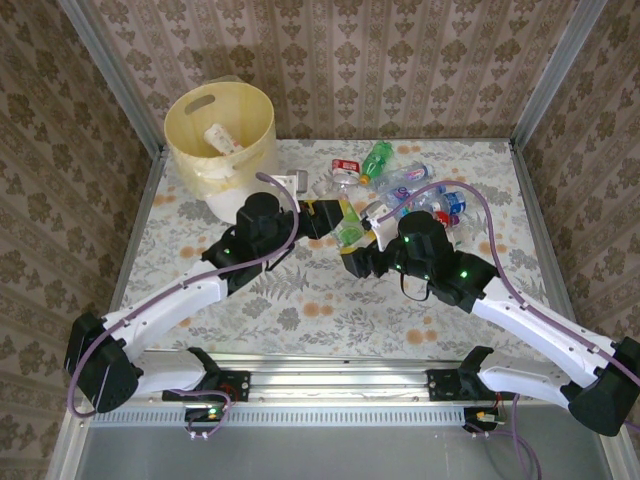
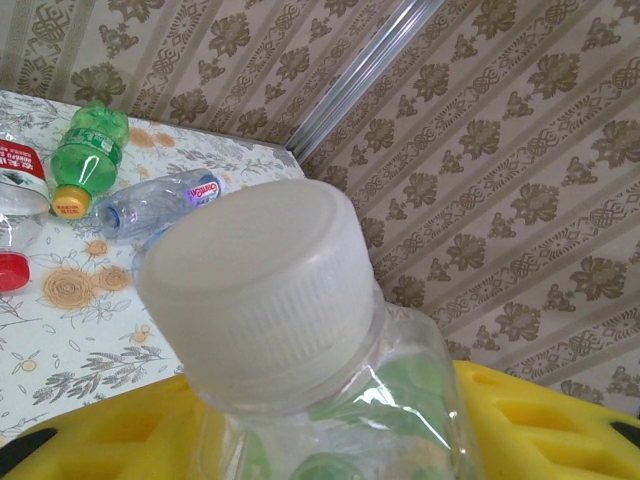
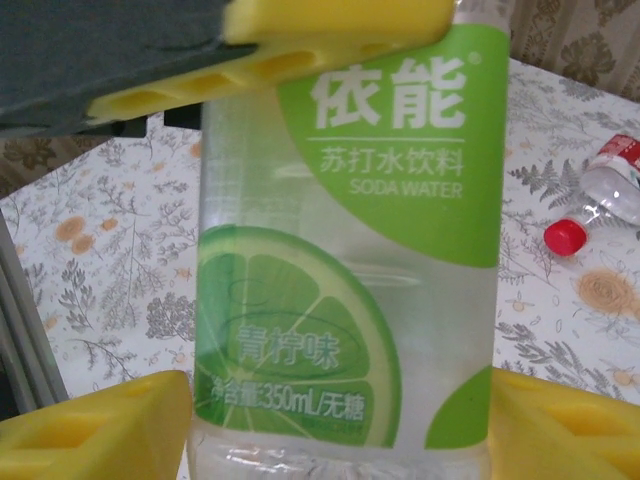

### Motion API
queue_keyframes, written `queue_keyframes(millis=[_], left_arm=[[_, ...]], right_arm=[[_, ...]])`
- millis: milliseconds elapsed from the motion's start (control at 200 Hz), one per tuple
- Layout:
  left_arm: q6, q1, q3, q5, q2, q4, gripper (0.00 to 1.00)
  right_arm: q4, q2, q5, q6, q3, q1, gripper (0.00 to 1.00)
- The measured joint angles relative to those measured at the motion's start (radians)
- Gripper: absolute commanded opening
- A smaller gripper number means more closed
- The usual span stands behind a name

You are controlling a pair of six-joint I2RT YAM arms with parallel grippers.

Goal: Throw the plastic bottles in the bin

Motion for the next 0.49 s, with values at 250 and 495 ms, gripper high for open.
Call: queue_keyframes(millis=[250,495], left_arm=[[0.031,0.05,0.001,-0.004,-0.078,-0.072,0.43],[0.158,0.18,0.121,-0.035,-0.217,-0.267,0.44]], right_arm=[[-0.001,-0.026,0.0,-0.005,-0.011,0.001,0.94],[-0.019,-0.086,0.0,-0.006,-0.045,0.001,1.0]])
